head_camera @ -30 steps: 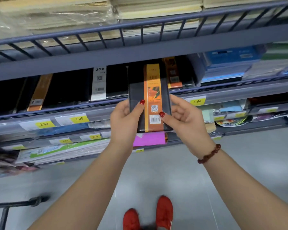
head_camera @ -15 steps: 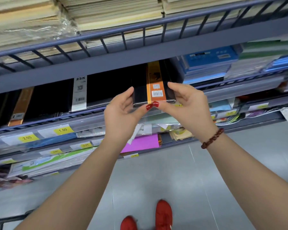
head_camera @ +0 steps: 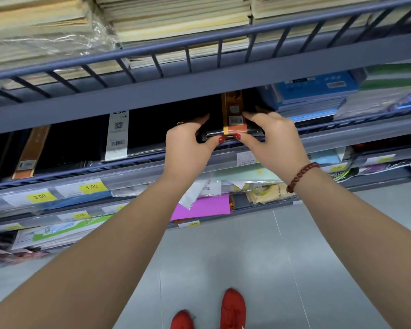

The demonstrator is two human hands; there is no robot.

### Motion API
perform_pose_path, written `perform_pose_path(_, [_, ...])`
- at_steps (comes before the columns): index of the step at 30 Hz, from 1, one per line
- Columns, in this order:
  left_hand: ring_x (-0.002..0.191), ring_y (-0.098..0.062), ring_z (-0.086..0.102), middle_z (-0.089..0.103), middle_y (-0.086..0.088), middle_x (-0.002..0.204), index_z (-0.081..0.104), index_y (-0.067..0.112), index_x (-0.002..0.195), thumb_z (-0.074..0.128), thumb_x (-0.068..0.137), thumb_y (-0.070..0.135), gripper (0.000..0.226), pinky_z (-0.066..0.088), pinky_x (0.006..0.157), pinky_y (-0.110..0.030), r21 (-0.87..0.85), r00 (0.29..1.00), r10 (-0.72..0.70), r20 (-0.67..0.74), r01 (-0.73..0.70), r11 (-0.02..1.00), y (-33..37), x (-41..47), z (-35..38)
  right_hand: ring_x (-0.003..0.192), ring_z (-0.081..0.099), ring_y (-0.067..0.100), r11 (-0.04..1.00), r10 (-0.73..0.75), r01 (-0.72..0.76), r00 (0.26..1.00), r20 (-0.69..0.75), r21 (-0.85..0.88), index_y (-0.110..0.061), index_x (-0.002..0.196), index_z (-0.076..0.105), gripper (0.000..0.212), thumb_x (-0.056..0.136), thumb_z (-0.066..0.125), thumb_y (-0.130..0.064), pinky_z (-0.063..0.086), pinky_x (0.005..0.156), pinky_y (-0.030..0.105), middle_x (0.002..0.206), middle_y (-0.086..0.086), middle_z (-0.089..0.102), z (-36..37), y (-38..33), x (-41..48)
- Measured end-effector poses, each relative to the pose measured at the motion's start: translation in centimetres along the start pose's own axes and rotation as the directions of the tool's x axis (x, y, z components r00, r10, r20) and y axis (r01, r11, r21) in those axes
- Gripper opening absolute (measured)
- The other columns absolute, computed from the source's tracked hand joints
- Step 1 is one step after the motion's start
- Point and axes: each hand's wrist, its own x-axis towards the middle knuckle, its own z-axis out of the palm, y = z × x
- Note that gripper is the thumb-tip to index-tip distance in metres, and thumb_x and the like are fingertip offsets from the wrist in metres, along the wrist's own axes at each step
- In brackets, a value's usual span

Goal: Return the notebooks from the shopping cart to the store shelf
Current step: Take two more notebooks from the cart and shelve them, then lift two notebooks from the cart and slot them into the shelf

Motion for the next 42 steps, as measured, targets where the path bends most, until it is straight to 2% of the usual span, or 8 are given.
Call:
perform_pose_path(5, [0.095,-0.008,0.057,0.067,-0.004,0.114,0.058,0.012,0.127,0.074,0.08,0.022,0.051,0.042,0.087,-0.016,0.004,1.0,0.003,-0.01,-0.003,1.0,-0.2,-0.3,0.3,0.1,0.062,0.028,1.0,-0.002,0.003,1.0,-0.03,0.027,-0.01,0.122,0.062,0.041,0.083,0.07,-0.024,0.05,0.091,0.04,0.108,0.015,0.064,0.4,0.6,-0.1])
perform_pose_path(11, [0.101,-0.012,0.059,0.064,-0.001,0.119,0.056,0.014,0.129,0.074,0.079,0.021,0.054,0.047,0.093,-0.023,-0.034,0.999,-0.013,0.053,0.015,0.999,-0.1,-0.1,-0.3,0.106,0.058,0.026,1.0,0.007,-0.008,1.0,0.027,0.029,-0.013,0.127,0.057,0.046,0.085,0.067,-0.027,0.048,0.094,0.035,0.116,0.013,0.061,-0.2,0.2,-0.1])
perform_pose_path(14, [0.11,-0.017,0.058,0.061,-0.006,0.124,0.055,0.012,0.13,0.072,0.081,0.018,0.052,0.043,0.096,-0.021,0.017,0.995,0.027,0.094,-0.028,0.999,0.4,-0.6,-1.6,0.11,0.054,0.027,0.994,-0.013,0.019,0.998,0.058,-0.112,-0.014,0.129,0.054,0.046,0.086,0.064,-0.029,0.047,0.087,0.035,0.117,0.012,0.057,-1.4,-0.8,-0.6])
perform_pose_path(18, [0.119,-0.02,0.052,0.057,-0.009,0.127,0.055,0.012,0.13,0.069,0.082,0.019,0.05,0.033,0.097,-0.015,0.158,0.989,0.061,0.138,-0.083,0.984,0.2,-3.2,-5.0,0.112,0.052,0.031,0.943,-0.187,0.209,0.976,0.109,-0.259,-0.011,0.123,0.059,0.043,0.083,0.065,-0.027,0.05,0.087,0.042,0.12,0.011,0.059,-3.3,-3.4,-2.4])
perform_pose_path(22, [0.129,-0.02,0.043,0.054,-0.005,0.136,0.054,0.014,0.131,0.066,0.084,0.025,0.05,0.034,0.104,-0.028,0.307,0.981,-0.006,0.196,-0.056,0.95,-1.0,-7.3,-9.4,0.109,0.054,0.031,0.871,-0.329,0.402,0.904,0.273,-0.282,-0.01,0.121,0.06,0.046,0.081,0.066,-0.032,0.047,0.091,0.041,0.119,0.01,0.062,-3.4,-8.0,-3.8])
perform_pose_path(28, [0.122,-0.033,0.049,0.059,-0.012,0.127,0.058,0.01,0.126,0.07,0.079,0.026,0.051,0.043,0.098,-0.041,0.454,0.994,-0.105,0.025,0.082,0.887,-3.5,-14.0,-19.9,0.112,0.051,0.031,0.809,-0.453,0.563,0.78,0.432,-0.169,-0.013,0.125,0.057,0.049,0.083,0.062,-0.037,0.044,0.094,0.043,0.121,0.007,0.061,-0.8,-17.9,-6.1])
perform_pose_path(37, [0.11,-0.034,0.054,0.062,-0.014,0.113,0.06,0.009,0.119,0.068,0.079,0.03,0.046,0.046,0.087,-0.042,0.551,0.931,-0.25,-0.267,0.36,0.753,-7.6,-29.0,-37.3,0.114,0.047,0.028,0.594,-0.653,0.803,0.511,0.559,-0.042,-0.02,0.129,0.051,0.053,0.084,0.059,-0.045,0.04,0.094,0.037,0.122,0.005,0.058,3.6,-34.9,-13.9])
perform_pose_path(42, [0.117,-0.033,0.049,0.058,-0.014,0.123,0.056,0.01,0.124,0.062,0.083,0.028,0.045,0.043,0.093,-0.04,0.528,0.868,-0.344,-0.358,0.492,0.692,-9.3,-39.8,-44.9,0.112,0.05,0.03,0.492,-0.717,0.871,0.395,0.574,0.015,-0.02,0.127,0.053,0.05,0.085,0.054,-0.048,0.042,0.092,0.04,0.118,0.007,0.06,5.8,-44.3,-21.5])
